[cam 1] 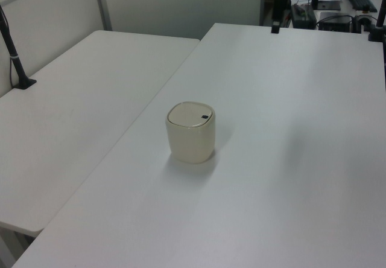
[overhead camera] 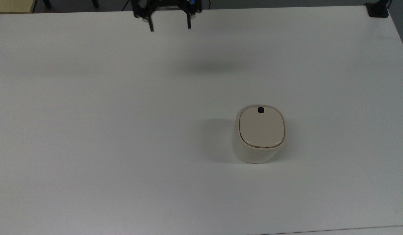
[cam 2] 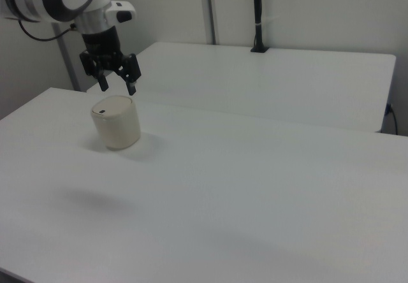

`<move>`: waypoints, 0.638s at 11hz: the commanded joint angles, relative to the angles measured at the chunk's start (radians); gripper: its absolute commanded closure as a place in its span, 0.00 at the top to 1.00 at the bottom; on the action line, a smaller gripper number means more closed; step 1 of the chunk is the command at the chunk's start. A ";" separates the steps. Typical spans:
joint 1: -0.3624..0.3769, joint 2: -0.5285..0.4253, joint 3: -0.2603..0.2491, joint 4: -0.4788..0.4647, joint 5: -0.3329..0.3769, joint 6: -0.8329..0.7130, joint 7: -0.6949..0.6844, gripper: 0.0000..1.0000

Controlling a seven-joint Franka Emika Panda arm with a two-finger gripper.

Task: Open the trash bin
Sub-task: 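Move the gripper over the cream bin and lower it onto the lid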

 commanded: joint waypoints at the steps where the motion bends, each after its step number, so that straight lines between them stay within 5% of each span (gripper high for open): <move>1: 0.082 0.044 -0.005 0.012 -0.004 0.139 0.290 0.54; 3: 0.127 0.093 -0.005 0.021 -0.016 0.223 0.525 0.07; 4: 0.141 0.134 -0.005 0.057 -0.021 0.258 0.635 0.00; 7: 0.190 0.203 -0.005 0.061 -0.029 0.366 0.763 0.00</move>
